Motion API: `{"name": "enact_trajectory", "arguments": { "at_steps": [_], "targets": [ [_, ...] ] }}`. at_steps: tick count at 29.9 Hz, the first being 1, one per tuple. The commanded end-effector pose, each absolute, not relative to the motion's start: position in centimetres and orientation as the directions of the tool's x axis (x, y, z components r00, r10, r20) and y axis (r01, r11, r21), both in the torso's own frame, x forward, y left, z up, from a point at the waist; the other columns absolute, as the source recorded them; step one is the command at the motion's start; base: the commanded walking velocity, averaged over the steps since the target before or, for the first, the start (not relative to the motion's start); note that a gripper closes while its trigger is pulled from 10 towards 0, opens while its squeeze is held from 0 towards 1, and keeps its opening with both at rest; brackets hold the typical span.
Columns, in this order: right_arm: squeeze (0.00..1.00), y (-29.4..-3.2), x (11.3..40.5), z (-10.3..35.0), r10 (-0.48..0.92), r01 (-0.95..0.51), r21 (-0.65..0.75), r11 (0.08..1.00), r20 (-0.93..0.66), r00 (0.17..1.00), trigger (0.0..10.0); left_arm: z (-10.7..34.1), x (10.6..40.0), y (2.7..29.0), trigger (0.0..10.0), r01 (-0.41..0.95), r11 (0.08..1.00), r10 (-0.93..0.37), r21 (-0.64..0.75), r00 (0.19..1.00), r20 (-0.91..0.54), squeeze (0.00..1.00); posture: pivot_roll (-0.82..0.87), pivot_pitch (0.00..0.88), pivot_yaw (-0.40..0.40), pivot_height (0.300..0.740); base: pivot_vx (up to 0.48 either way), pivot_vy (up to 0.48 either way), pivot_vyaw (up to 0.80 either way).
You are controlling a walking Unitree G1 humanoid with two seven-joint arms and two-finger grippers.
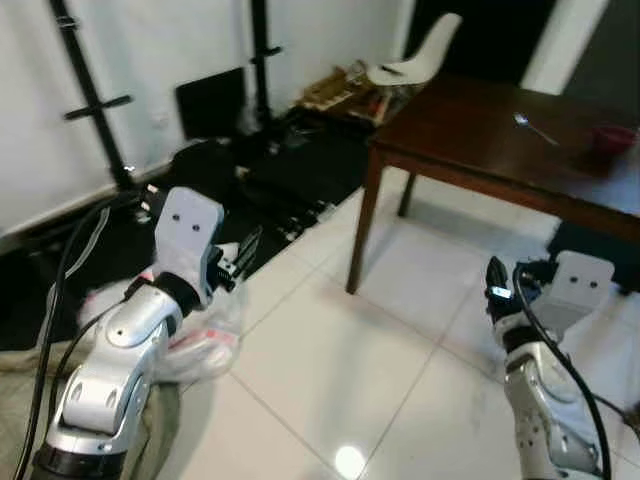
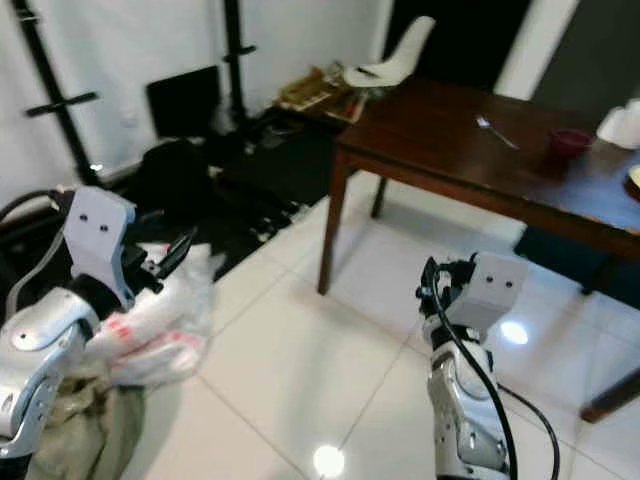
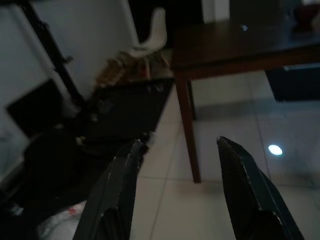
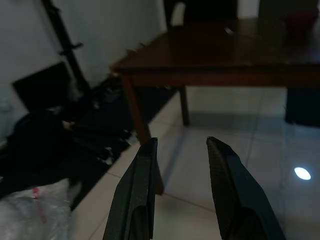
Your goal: Setting the table
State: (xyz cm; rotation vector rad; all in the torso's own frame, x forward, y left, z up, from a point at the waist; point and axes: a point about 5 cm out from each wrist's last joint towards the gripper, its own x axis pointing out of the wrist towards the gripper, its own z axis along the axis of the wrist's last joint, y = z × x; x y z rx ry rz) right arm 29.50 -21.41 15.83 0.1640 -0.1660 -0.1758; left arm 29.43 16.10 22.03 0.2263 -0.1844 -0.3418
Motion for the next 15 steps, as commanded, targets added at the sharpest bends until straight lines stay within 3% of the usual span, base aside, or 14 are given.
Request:
{"name": "enact_trajectory", "arguments": {
  "at_steps": [1, 15],
  "targets": [
    [0.00, -21.7, 29.4, 15.5, -0.199, 0.173, 0.180, 0.968, 0.136, 0.970, 10.0, 22.1, 29.4, 16.0, 10.0, 0.313, 0.914, -0.357, 0.257, 0.923, 0.146, 0.00, -0.03, 0.000, 0.087, 0.740, 0.480, 0.000, -0.75],
    [0.00, -21.9, 29.2, 15.5, -0.210, 0.185, 0.178, 0.967, 0.135, 0.968, 10.0, 22.2, 29.7, 14.7, 10.0, 0.353, 0.904, -0.395, 0.241, 0.905, 0.157, 0.00, -0.04, 0.000, 0.090, 0.740, 0.480, 0.000, -0.75]
  ]
}}
